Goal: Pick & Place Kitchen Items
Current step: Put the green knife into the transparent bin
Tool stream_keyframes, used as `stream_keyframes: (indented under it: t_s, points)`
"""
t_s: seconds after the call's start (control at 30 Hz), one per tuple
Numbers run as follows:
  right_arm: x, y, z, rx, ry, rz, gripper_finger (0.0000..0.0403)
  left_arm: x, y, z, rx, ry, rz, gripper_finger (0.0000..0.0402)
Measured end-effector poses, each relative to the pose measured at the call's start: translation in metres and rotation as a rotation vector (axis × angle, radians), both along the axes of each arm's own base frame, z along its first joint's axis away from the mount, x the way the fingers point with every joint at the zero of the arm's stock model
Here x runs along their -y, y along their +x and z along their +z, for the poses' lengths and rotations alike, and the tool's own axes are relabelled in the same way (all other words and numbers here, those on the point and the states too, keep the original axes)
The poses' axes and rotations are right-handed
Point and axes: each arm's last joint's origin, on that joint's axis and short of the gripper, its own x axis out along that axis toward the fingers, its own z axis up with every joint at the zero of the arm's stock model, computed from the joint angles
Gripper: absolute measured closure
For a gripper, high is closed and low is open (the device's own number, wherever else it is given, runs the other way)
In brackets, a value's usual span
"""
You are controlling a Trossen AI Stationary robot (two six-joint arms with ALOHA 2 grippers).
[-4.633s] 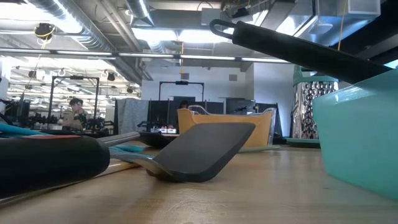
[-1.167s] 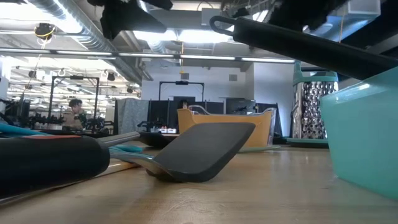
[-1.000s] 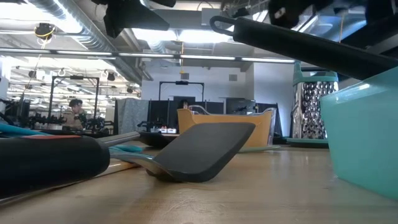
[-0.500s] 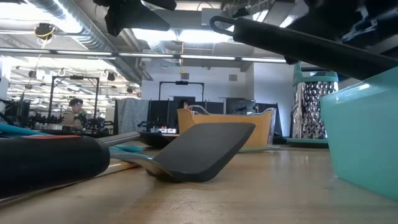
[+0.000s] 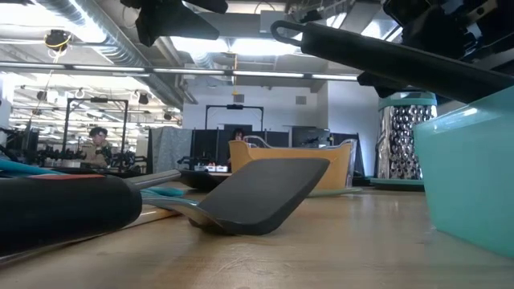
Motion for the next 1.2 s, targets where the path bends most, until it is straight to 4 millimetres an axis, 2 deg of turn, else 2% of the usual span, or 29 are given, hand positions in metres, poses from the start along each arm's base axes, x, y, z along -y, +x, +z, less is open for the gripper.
stream_keyframes:
  t_s: [0.27,0.43,0.53,0.67,0.9,1.2]
  points:
    - [0.002,-0.003,-0.006,-0.06,-0.035,-0.011,0.0251,0.0,0.0,0.0,-0.001,0.012,0.004,0.0187]
    - [0.013,-0.009,-0.016,-0.15,-0.178,-0.265,0.0251,0.0,0.0,0.0,0.0,0.012,0.004,0.0187]
    - [0.019,-0.009,-0.018,-0.175,-0.181,-0.342,0.0251,0.0,0.0,0.0,0.0,0.012,0.004,0.0187]
    - [0.027,-0.007,-0.021,-0.203,-0.172,-0.372,0.0251,0.0,0.0,0.0,-0.001,0.011,0.003,0.0187]
    - [0.045,0.004,-0.048,-0.359,-0.111,-0.364,0.0251,0.0,0.0,0.0,-0.001,0.01,0.002,0.0187]
    - [0.062,0.019,-0.073,-0.406,-0.161,-0.389,0.0251,0.0,0.0,0.0,-0.002,0.005,-0.006,0.0187]
